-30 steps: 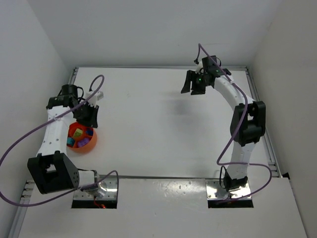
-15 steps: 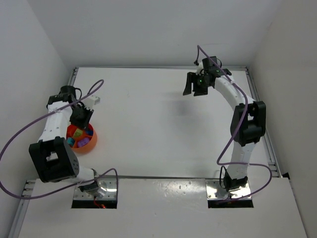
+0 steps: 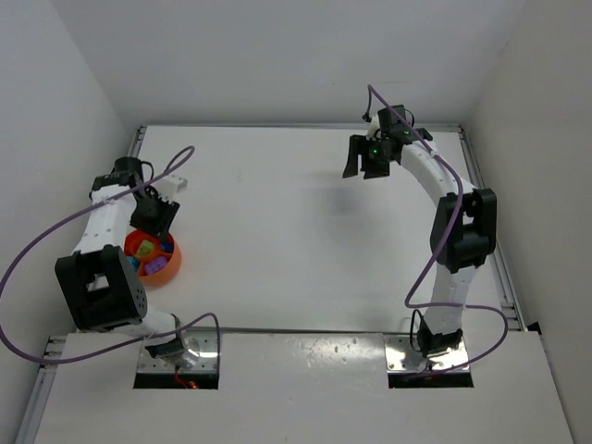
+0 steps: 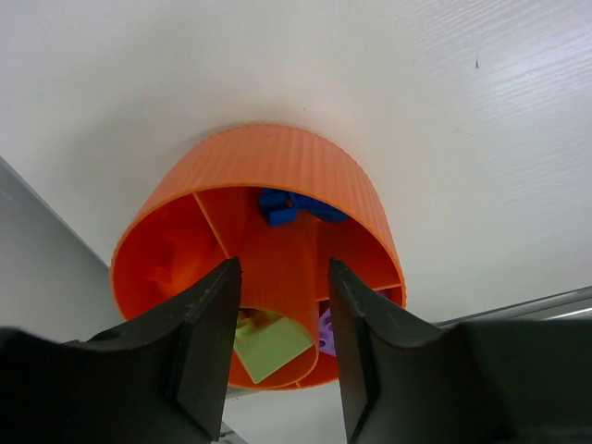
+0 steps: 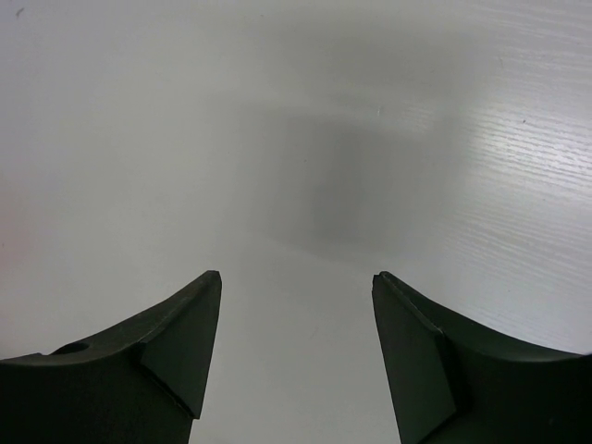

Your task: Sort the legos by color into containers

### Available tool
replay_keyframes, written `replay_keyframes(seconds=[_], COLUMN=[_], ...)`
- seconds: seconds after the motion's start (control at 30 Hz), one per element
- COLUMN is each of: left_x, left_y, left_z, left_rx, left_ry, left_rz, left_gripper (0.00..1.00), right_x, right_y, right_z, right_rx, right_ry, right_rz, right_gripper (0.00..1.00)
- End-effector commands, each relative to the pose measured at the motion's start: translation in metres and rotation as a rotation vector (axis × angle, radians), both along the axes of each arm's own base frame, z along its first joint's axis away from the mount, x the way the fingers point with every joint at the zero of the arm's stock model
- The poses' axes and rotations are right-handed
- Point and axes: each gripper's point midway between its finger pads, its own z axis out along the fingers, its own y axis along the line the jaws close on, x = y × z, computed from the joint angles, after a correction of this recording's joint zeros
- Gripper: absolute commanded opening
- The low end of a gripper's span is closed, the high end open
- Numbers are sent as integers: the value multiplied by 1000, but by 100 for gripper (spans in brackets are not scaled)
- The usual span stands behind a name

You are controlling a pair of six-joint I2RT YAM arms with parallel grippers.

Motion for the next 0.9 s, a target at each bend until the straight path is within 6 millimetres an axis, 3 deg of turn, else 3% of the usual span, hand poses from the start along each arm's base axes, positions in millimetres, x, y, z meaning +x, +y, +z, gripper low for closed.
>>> replay_keyframes(seconds=[0.0, 0.07, 0.17, 0.27, 0.4, 0.5, 0.57, 0.73, 0.83, 0.87], left_x=[15, 13, 18, 31, 54, 75, 89, 108, 112, 114], left_y=[3, 1, -7, -18, -23, -19, -13, 0, 5, 8], left_z=[16, 16, 31, 68, 108, 128, 138, 130, 122, 123], left_rx=[0, -13, -53, -106, -189, -247, -283, -269, -269, -254], left_ry=[-65, -58, -93, -202, -333, -416, -479, -501, -516, -527], left_rz=[2, -2, -18, -32, 49, 129, 194, 266, 281, 287], left_gripper=[49, 52, 52, 54, 76, 99, 99, 99, 99, 99], right_x=[4, 2, 1, 1, 3, 8, 11, 13, 10, 10], right_y=[-1, -3, -6, -19, -40, -64, -86, -143, -160, -168], right_z=[29, 29, 29, 28, 35, 43, 48, 44, 41, 41], right_rx=[-6, -14, -31, -78, -205, -310, -349, -380, -384, -376], right_ry=[-87, -88, -97, -119, -192, -248, -261, -236, -220, -218], right_rz=[10, 4, 12, 10, 76, 150, 126, 33, -1, -16], right_gripper=[67, 67, 67, 67, 68, 76, 79, 85, 90, 96])
